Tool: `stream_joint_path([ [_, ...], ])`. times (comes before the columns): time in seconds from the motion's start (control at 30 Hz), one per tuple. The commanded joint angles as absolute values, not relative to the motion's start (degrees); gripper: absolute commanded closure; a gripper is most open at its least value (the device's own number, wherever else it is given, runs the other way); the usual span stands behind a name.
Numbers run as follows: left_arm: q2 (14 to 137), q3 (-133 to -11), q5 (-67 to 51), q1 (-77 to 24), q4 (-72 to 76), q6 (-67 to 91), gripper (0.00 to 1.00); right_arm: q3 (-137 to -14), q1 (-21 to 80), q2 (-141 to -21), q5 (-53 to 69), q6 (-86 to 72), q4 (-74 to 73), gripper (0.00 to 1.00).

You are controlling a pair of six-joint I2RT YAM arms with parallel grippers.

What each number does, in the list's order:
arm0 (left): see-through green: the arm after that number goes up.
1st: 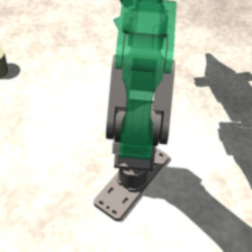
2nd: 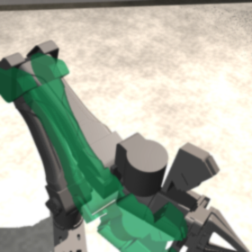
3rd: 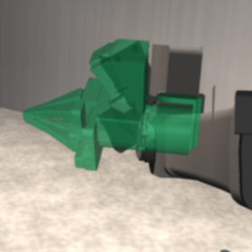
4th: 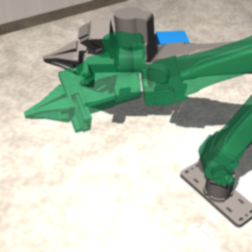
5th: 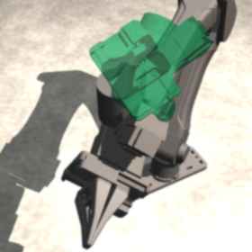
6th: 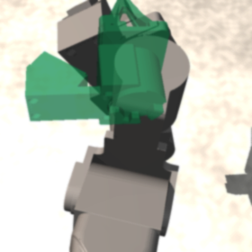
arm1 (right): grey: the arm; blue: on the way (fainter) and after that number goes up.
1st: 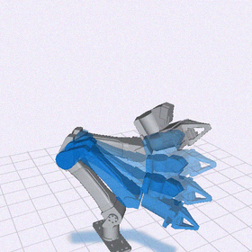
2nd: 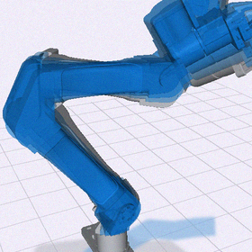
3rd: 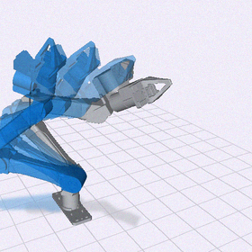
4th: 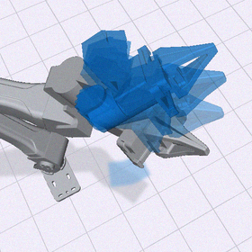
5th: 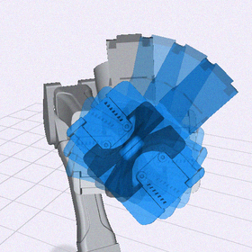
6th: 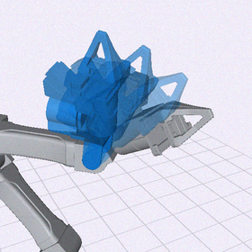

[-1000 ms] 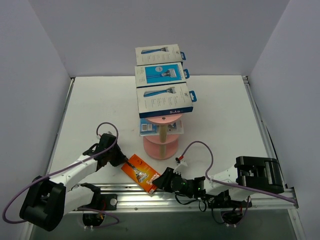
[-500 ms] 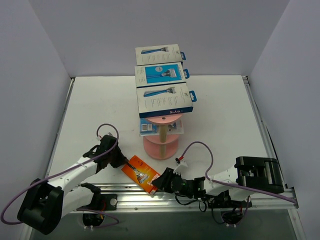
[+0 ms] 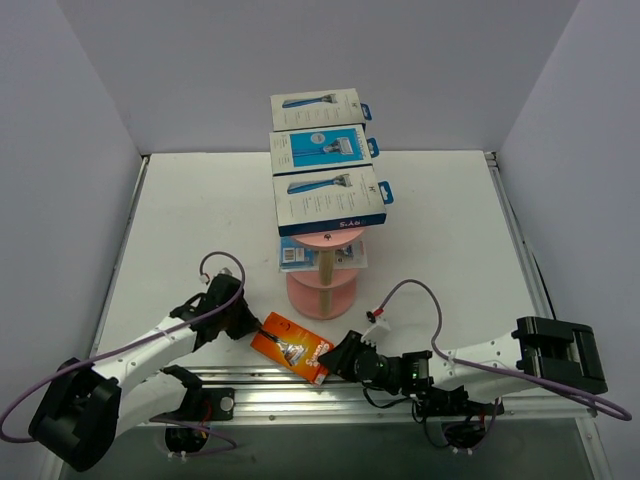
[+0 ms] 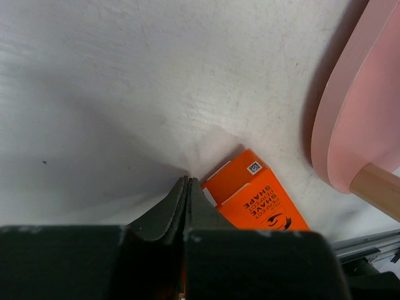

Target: Place and organize the shaving razors onto the shelf

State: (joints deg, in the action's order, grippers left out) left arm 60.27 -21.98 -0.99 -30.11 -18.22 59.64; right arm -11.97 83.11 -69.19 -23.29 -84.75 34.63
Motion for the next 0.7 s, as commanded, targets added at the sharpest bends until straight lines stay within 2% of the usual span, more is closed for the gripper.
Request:
stream_joint_path([
  [0.0, 59.5, -22.15, -3.52, -33.47, -17.58, 63.19, 0.98, -11.34, 81.65, -67.24, -27.69, -86.31, 34.02, 0.81],
  [0.17, 59.5, -23.47, -2.11, -37.17, -16.26, 63.28, 0.98, -10.29, 78.41, -62.77, -26.81, -85.87, 28.76, 0.85],
  [0.3, 58.54, -22.16, -0.79, -40.16, -13.54, 63.98, 0.98, -9.32, 74.11, -53.73, -25.58, -84.03, 21.9, 0.84],
  [0.5, 59.67, -19.51, -0.88, -43.94, -6.69, 66.53, 0.98, -8.26, 68.74, -43.0, -22.94, -80.42, 13.46, 0.8],
  [0.67, 63.09, -19.16, -0.53, -48.51, -1.85, 67.59, 0.98, -7.91, 67.68, -42.97, -21.27, -79.37, 12.83, 0.73],
])
